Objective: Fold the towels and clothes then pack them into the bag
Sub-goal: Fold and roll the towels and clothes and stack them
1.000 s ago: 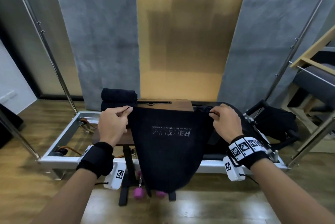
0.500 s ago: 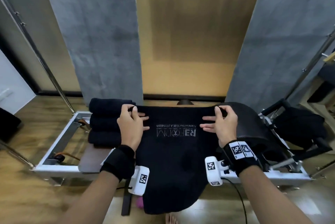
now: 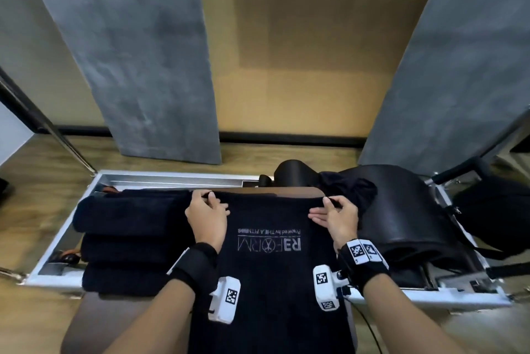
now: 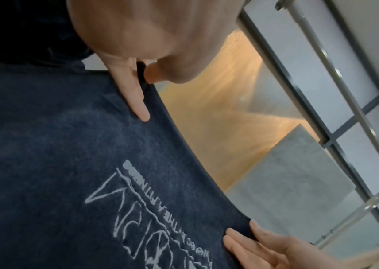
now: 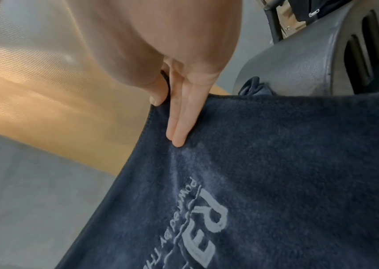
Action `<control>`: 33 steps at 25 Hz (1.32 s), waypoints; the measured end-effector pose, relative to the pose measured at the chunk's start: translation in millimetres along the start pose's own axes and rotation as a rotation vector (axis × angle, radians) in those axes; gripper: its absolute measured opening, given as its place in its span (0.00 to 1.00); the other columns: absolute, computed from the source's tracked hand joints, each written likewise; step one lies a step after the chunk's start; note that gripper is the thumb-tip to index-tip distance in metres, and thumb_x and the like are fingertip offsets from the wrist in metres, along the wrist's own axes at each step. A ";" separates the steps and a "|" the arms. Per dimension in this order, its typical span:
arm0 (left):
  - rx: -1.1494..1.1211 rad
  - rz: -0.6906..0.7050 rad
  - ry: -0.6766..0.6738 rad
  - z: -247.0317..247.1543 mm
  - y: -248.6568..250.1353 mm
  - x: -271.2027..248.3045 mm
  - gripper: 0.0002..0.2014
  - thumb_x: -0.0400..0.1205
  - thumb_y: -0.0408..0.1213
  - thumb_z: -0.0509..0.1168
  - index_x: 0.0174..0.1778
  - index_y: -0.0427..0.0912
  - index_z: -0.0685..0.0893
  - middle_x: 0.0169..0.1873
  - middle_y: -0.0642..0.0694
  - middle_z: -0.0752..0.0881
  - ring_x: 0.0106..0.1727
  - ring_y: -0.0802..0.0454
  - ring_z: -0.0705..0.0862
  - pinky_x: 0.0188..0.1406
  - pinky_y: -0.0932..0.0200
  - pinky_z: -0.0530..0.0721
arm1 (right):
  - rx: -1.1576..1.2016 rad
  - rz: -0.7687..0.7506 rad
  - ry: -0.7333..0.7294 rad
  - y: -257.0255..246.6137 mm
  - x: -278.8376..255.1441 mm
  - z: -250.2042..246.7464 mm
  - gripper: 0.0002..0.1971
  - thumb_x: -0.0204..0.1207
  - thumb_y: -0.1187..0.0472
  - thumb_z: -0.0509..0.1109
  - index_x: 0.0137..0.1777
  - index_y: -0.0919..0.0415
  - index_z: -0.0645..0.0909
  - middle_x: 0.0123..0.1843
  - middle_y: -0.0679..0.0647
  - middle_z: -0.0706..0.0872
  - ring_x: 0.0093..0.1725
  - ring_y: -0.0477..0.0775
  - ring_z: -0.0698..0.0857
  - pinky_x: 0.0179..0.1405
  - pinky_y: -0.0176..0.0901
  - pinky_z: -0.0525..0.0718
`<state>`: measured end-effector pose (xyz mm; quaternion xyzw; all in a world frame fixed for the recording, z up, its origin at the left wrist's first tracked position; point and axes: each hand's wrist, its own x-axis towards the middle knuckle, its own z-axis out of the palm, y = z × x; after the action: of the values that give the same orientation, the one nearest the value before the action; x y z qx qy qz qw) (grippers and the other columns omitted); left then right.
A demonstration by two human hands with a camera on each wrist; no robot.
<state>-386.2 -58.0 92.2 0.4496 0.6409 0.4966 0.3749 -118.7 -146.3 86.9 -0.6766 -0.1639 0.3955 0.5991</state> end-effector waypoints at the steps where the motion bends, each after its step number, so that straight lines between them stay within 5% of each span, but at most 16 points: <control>1: 0.018 -0.010 0.018 9.5 -2.7 11.2 0.05 0.93 0.31 0.61 0.53 0.40 0.80 0.39 0.43 0.85 0.39 0.46 0.95 0.37 0.48 0.95 | 0.000 0.017 -0.004 0.5 12.7 5.9 0.06 0.90 0.66 0.64 0.60 0.70 0.79 0.37 0.70 0.92 0.37 0.68 0.95 0.31 0.45 0.92; 4: 0.083 -0.043 0.053 31.1 -9.7 40.9 0.06 0.92 0.30 0.61 0.50 0.38 0.80 0.34 0.47 0.84 0.37 0.42 0.94 0.45 0.39 0.95 | 0.000 0.074 -0.033 -2.9 42.5 20.8 0.08 0.90 0.66 0.65 0.61 0.72 0.79 0.41 0.75 0.91 0.41 0.71 0.94 0.37 0.49 0.95; 7: 0.179 -0.133 0.061 46.8 -21.9 60.7 0.07 0.91 0.30 0.60 0.54 0.32 0.83 0.42 0.39 0.84 0.51 0.30 0.92 0.57 0.36 0.91 | -0.015 0.135 -0.071 -5.7 62.7 33.3 0.11 0.90 0.67 0.65 0.65 0.75 0.79 0.49 0.81 0.90 0.48 0.77 0.93 0.43 0.54 0.94; 10: 0.301 -0.160 -0.071 47.4 -30.9 55.3 0.18 0.90 0.29 0.61 0.77 0.31 0.78 0.59 0.32 0.87 0.66 0.32 0.84 0.71 0.42 0.82 | -0.006 0.174 -0.080 -7.0 62.3 39.8 0.15 0.89 0.75 0.61 0.72 0.67 0.76 0.56 0.80 0.88 0.55 0.79 0.91 0.53 0.61 0.91; 13: 0.258 -0.047 -0.213 37.0 -34.3 34.1 0.29 0.92 0.32 0.62 0.90 0.39 0.65 0.73 0.42 0.80 0.72 0.45 0.81 0.77 0.47 0.78 | 0.019 0.132 -0.088 -6.4 47.1 35.0 0.26 0.85 0.81 0.59 0.77 0.57 0.73 0.56 0.76 0.90 0.55 0.79 0.91 0.52 0.61 0.92; 16: 0.249 0.078 -0.256 17.6 -44.4 8.4 0.25 0.91 0.34 0.64 0.87 0.40 0.72 0.72 0.46 0.79 0.71 0.52 0.81 0.75 0.47 0.81 | -0.011 0.074 -0.138 2.8 19.1 25.0 0.22 0.85 0.79 0.59 0.73 0.59 0.76 0.51 0.74 0.92 0.47 0.74 0.92 0.46 0.57 0.93; 20: 0.322 0.226 -0.331 -20.0 -63.4 -32.0 0.07 0.89 0.34 0.68 0.61 0.42 0.88 0.53 0.48 0.86 0.50 0.55 0.87 0.60 0.47 0.88 | -0.103 0.082 -0.188 29.3 -28.7 8.0 0.18 0.86 0.78 0.58 0.69 0.66 0.79 0.46 0.72 0.92 0.38 0.67 0.92 0.38 0.53 0.93; 27: 0.457 0.258 -0.449 -110.4 -85.2 -121.1 0.02 0.86 0.36 0.73 0.47 0.46 0.88 0.42 0.52 0.85 0.38 0.60 0.83 0.46 0.58 0.81 | -0.368 0.100 -0.266 70.3 -140.2 -30.3 0.07 0.87 0.72 0.65 0.59 0.67 0.84 0.39 0.68 0.91 0.30 0.59 0.90 0.30 0.48 0.89; 30: 0.521 0.240 -0.464 -142.9 -95.0 -148.7 0.03 0.83 0.35 0.75 0.48 0.45 0.87 0.45 0.51 0.82 0.45 0.53 0.84 0.52 0.49 0.86 | -0.523 0.018 -0.172 85.1 -172.4 -54.4 0.01 0.80 0.74 0.73 0.49 0.71 0.85 0.29 0.63 0.87 0.20 0.52 0.84 0.18 0.39 0.81; 33: 0.651 0.259 -0.518 -173.8 -102.3 -170.8 0.09 0.82 0.35 0.75 0.55 0.47 0.86 0.57 0.52 0.80 0.64 0.48 0.82 0.64 0.44 0.82 | -0.706 -0.014 -0.030 102.4 -194.1 -85.9 0.08 0.71 0.69 0.83 0.40 0.63 0.86 0.25 0.56 0.86 0.19 0.48 0.83 0.23 0.41 0.82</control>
<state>-514.5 -282.5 37.6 0.7307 0.5872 0.1826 0.2966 -204.5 -363.2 53.7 -0.8348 -0.3041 0.3202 0.3286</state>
